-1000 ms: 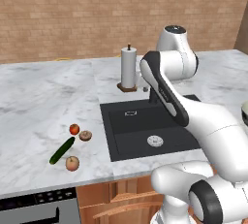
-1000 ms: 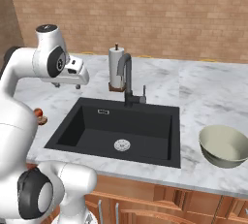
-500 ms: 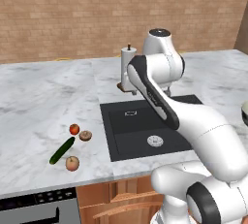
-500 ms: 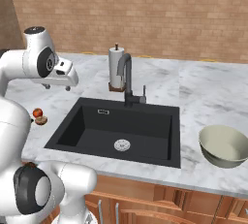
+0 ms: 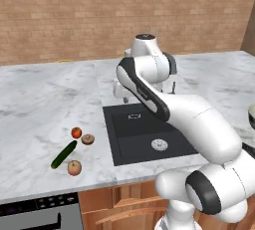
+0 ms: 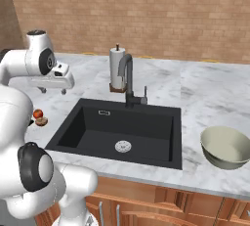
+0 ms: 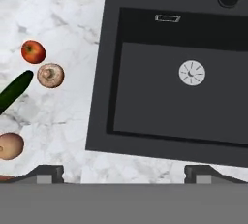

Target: There is a mixed pile of frozen fruits and vegetables on the counter. Locate all the frozen vegetables and place the items in a bowl on the counter. Take all the frozen fruits and defrost them in a running sink.

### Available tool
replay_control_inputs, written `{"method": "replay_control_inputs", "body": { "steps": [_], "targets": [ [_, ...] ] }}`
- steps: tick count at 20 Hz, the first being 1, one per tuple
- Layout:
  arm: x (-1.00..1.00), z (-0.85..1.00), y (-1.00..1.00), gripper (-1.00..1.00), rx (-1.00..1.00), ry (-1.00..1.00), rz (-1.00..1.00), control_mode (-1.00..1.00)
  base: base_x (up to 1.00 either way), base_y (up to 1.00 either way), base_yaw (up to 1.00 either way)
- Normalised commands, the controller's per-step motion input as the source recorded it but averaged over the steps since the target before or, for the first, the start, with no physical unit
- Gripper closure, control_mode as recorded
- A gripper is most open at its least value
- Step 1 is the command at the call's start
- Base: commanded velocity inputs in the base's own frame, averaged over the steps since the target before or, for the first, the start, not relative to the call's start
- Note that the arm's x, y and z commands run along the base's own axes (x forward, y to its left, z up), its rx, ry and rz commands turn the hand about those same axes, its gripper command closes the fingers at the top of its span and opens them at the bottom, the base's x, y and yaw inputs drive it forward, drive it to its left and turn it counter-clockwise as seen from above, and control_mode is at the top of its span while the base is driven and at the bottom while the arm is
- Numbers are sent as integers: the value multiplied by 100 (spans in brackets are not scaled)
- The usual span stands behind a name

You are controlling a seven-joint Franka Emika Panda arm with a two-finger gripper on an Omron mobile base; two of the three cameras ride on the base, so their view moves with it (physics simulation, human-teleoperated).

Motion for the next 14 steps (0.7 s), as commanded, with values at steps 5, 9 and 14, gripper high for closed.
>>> {"method": "replay_control_inputs", "body": {
  "steps": [5, 9, 14],
  "targets": [
    [27, -45, 36, -100, -5, 12, 3, -100, 0, 0, 0],
    [26, -46, 33, -100, -6, 9, 3, -100, 0, 0, 0],
    [19, -37, 0, -100, -1, 1, 0, -100, 0, 0, 0]
  ]
}}
